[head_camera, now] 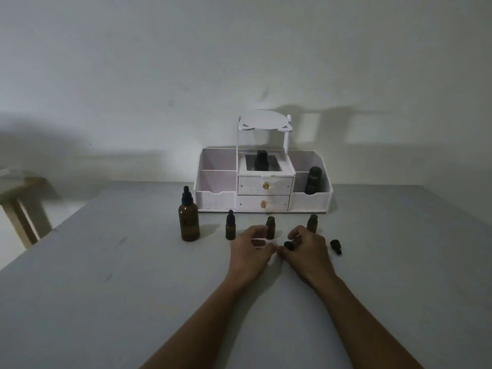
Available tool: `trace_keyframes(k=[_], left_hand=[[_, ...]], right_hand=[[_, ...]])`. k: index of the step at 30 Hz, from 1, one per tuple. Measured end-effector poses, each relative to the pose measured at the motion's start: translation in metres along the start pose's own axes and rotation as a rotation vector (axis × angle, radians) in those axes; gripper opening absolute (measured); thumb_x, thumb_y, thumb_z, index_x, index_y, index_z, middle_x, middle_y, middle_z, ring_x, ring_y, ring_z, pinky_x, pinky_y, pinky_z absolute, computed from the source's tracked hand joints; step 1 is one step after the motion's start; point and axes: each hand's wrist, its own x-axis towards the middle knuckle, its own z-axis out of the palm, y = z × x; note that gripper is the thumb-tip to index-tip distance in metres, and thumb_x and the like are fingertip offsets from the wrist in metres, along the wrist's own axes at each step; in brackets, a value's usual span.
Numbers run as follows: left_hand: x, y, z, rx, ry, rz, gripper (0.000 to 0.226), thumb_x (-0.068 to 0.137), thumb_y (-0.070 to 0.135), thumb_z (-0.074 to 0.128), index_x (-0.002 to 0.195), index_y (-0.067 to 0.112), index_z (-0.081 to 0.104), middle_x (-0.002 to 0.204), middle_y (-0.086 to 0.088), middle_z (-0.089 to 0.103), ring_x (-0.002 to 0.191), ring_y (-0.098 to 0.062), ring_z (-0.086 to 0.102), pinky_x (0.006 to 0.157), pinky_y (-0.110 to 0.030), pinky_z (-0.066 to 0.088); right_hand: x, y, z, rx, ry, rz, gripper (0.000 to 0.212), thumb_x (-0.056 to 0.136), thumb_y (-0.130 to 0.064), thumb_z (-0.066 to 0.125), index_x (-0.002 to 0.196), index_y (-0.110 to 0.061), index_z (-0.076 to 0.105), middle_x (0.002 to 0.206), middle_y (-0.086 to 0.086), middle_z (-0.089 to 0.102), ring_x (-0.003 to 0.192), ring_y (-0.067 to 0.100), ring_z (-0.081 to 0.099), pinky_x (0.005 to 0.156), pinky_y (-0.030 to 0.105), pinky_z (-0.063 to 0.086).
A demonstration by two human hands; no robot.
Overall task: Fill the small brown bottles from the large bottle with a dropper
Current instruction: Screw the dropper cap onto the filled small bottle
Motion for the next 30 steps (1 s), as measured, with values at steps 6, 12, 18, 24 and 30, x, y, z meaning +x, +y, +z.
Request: trace_keyframes(k=[6, 12, 18, 24, 30], left_hand=[[0.025, 0.004, 0.016, -0.045, 0.093, -0.065, 0.064, 0.084, 0.016, 0.078, 0.141, 0.012, 0.051, 0.139, -0.008, 0.058, 0.118, -0.021, 0.062, 0.097, -0.03, 0.05], [0.039, -0.003, 0.012, -0.069, 0.054, -0.065, 0.06, 0.082, 0.01, 0.079, 0.138, 0.011, 0.056, 0.132, -0.009, 0.064, 0.11, -0.019, 0.066, 0.098, -0.032, 0.053], [0.038, -0.002, 0.013, -0.091, 0.016, -0.095, 0.055, 0.088, 0.007, 0.072, 0.139, 0.01, 0.053, 0.134, -0.005, 0.061, 0.096, -0.006, 0.058, 0.053, -0.003, 0.046], [0.037, 0.0, 0.016, -0.086, 0.001, -0.078, 0.051, 0.089, 0.007, 0.07, 0.138, 0.007, 0.055, 0.132, -0.012, 0.063, 0.087, -0.005, 0.058, 0.046, 0.0, 0.039], [0.033, 0.004, 0.015, -0.086, 0.013, -0.075, 0.044, 0.092, 0.006, 0.066, 0.135, 0.007, 0.058, 0.13, -0.011, 0.064, 0.078, -0.002, 0.059, 0.046, 0.001, 0.038]], right_hand=[[0.006, 0.004, -0.007, 0.087, 0.148, -0.056, 0.029, 0.08, -0.016, 0.08, 0.104, -0.011, 0.066, 0.1, 0.004, 0.07, 0.083, 0.009, 0.061, 0.073, 0.009, 0.046], [0.022, -0.009, -0.015, 0.333, 0.282, -0.077, 0.025, 0.074, -0.008, 0.082, 0.093, -0.016, 0.068, 0.087, -0.005, 0.07, 0.078, 0.004, 0.065, 0.067, 0.007, 0.045], [0.054, -0.026, -0.019, 0.495, 0.217, -0.116, 0.028, 0.079, -0.023, 0.081, 0.105, -0.019, 0.07, 0.102, -0.006, 0.071, 0.094, 0.007, 0.067, 0.08, 0.016, 0.052], [0.054, -0.022, -0.012, 0.569, 0.197, -0.107, 0.027, 0.083, -0.02, 0.076, 0.108, -0.027, 0.069, 0.1, -0.016, 0.067, 0.093, -0.005, 0.062, 0.078, 0.008, 0.049], [0.052, -0.018, -0.012, 0.59, 0.225, -0.116, 0.028, 0.08, -0.017, 0.079, 0.107, -0.015, 0.07, 0.098, -0.009, 0.072, 0.09, -0.001, 0.068, 0.07, 0.006, 0.052]])
